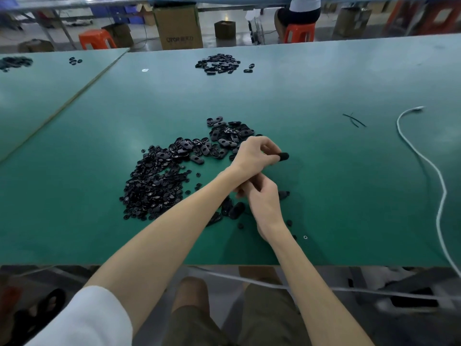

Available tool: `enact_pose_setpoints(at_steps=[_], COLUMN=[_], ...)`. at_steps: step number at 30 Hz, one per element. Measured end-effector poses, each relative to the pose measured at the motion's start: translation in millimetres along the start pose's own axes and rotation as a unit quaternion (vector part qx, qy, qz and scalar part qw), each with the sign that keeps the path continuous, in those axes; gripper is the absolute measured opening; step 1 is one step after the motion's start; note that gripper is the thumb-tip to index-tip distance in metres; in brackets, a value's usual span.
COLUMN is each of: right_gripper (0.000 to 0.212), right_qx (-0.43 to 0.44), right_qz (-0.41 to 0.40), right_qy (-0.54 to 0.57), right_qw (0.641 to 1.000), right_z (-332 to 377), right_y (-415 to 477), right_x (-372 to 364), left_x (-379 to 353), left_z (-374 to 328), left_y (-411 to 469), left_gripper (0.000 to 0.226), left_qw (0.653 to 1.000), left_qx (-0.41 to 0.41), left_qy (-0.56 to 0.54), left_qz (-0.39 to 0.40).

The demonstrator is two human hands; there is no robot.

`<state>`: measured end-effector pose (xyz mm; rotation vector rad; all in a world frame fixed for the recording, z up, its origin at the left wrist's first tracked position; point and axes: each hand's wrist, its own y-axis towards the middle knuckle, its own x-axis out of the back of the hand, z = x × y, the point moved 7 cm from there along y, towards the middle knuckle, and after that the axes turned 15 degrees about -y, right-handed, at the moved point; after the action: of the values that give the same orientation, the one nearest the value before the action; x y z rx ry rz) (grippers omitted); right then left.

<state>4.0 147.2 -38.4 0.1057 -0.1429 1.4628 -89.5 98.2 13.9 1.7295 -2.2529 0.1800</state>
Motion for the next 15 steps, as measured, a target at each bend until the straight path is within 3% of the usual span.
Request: enact_pose_setpoints(at_steps=[12,15], right_gripper=[0.007,0.023], right_qx=[0.011,0.009], right_qz=[-0.003,-0.011], right_qy=[-0.094,-0.120], right_qw=[0.996,0.993], right_z=[2,1], right_y=[1,0], right_x=[-6,-2], left_x=[-12,-26], left_z=[-14,-13], left_y=[2,1], left_gripper=[0.010,0.010], left_qw=[0.996,0.994], left_qx=[-0.042,-0.044], left_qy=[0.050,0.060], left_qz=[0.059,0.079])
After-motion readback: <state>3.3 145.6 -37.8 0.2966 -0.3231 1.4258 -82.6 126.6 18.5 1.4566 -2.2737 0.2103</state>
